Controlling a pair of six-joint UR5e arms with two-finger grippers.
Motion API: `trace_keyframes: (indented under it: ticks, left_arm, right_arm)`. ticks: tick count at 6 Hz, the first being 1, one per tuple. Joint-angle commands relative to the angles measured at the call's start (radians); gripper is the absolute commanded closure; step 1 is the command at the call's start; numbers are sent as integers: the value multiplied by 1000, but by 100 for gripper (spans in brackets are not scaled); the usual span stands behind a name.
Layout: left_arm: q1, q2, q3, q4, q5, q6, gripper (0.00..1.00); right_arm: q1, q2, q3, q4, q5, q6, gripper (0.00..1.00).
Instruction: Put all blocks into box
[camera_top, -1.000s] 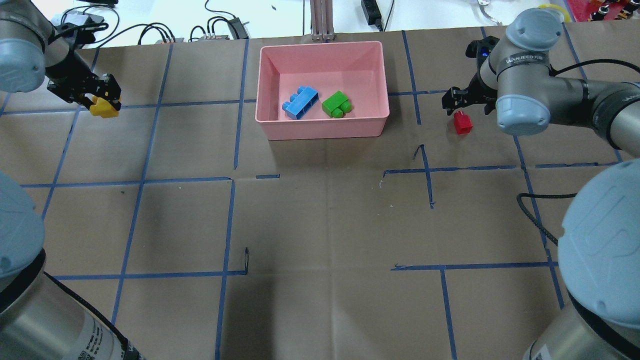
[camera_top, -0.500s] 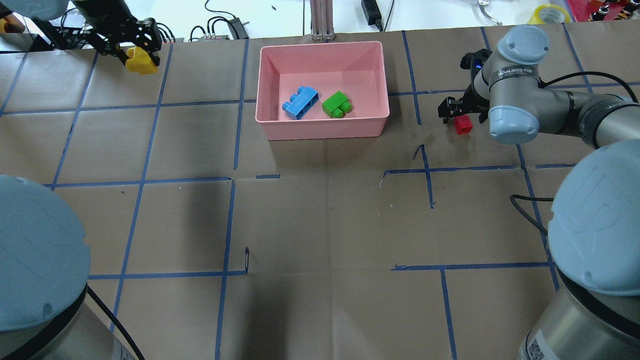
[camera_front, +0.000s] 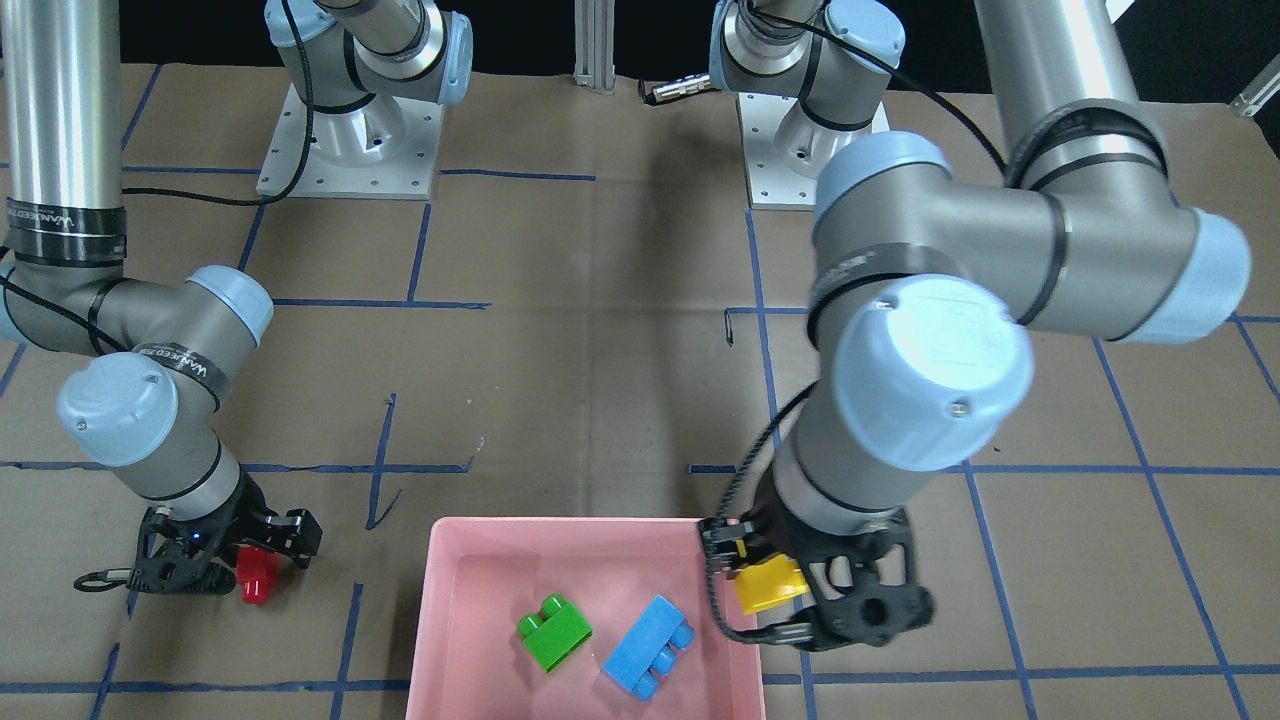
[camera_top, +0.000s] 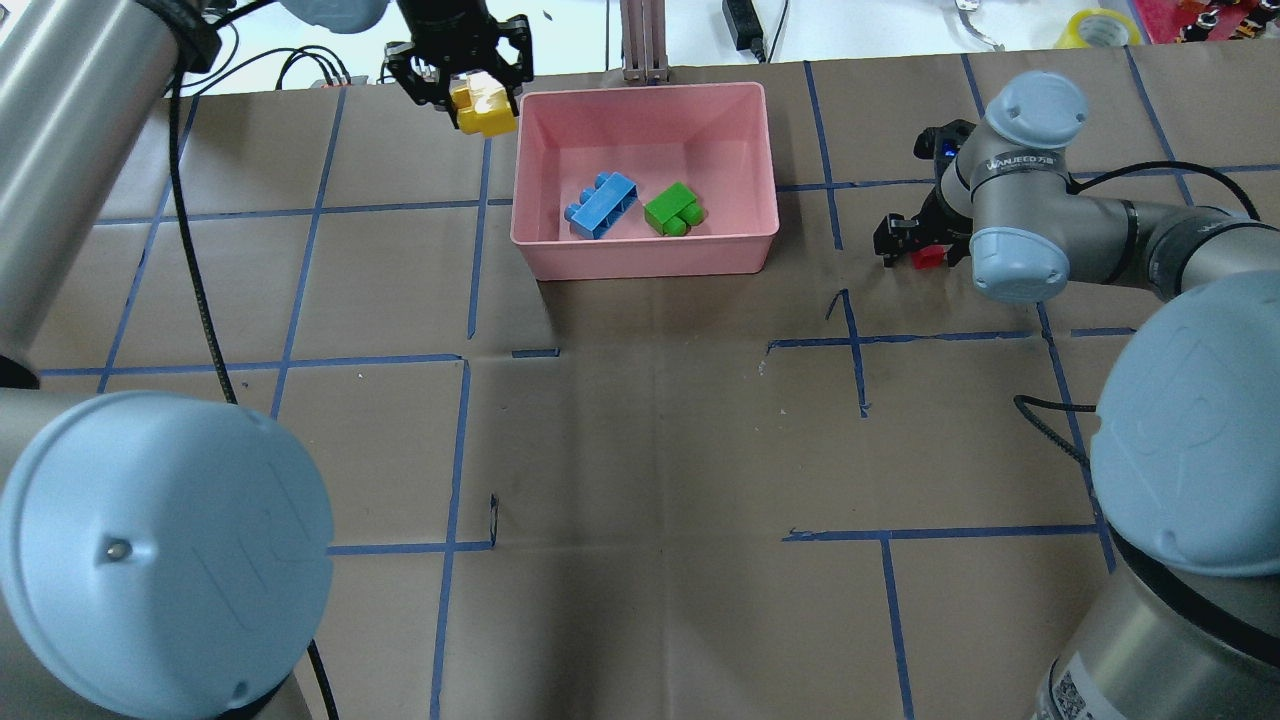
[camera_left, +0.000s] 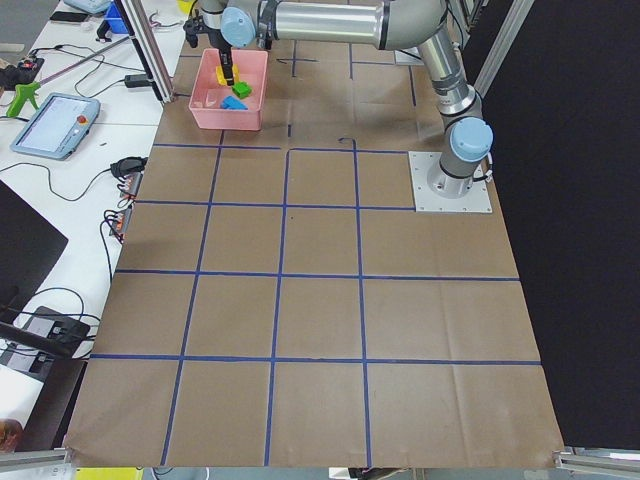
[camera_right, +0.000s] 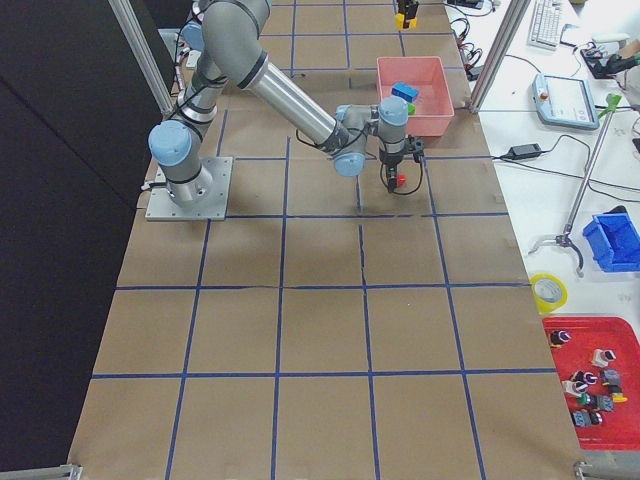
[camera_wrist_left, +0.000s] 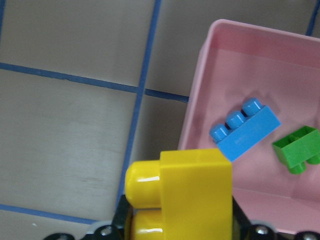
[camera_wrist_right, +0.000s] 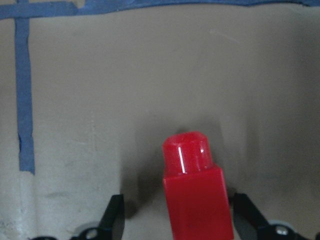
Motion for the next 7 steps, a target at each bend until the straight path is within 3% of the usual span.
trace_keyframes:
  ticks: [1, 2, 3, 4, 5, 6, 7]
  left_arm:
    - [-82, -127, 42, 116, 2, -79, 71]
    - [-85, -169, 38, 170, 13, -75, 71]
    - [-83, -167, 29, 172, 13, -57, 67]
    - [-80, -168, 23, 203, 19, -49, 7]
    - [-65, -145, 20, 205, 17, -37, 1]
    - [-38, -101, 20, 180, 19, 30, 0]
    - [5, -20, 17, 72, 17, 112, 0]
  right_arm:
    - [-1, -3, -4, 3, -1, 0, 84]
    - [-1, -9, -12, 3, -1, 0, 91]
    - [-1, -12, -24, 9, -1, 0, 93]
    - [1, -28, -90, 36, -4, -2, 93]
    - [2, -55, -203, 208, -4, 0, 93]
    - [4, -59, -325, 380, -5, 2, 93]
    - [14, -63, -415, 524, -4, 18, 93]
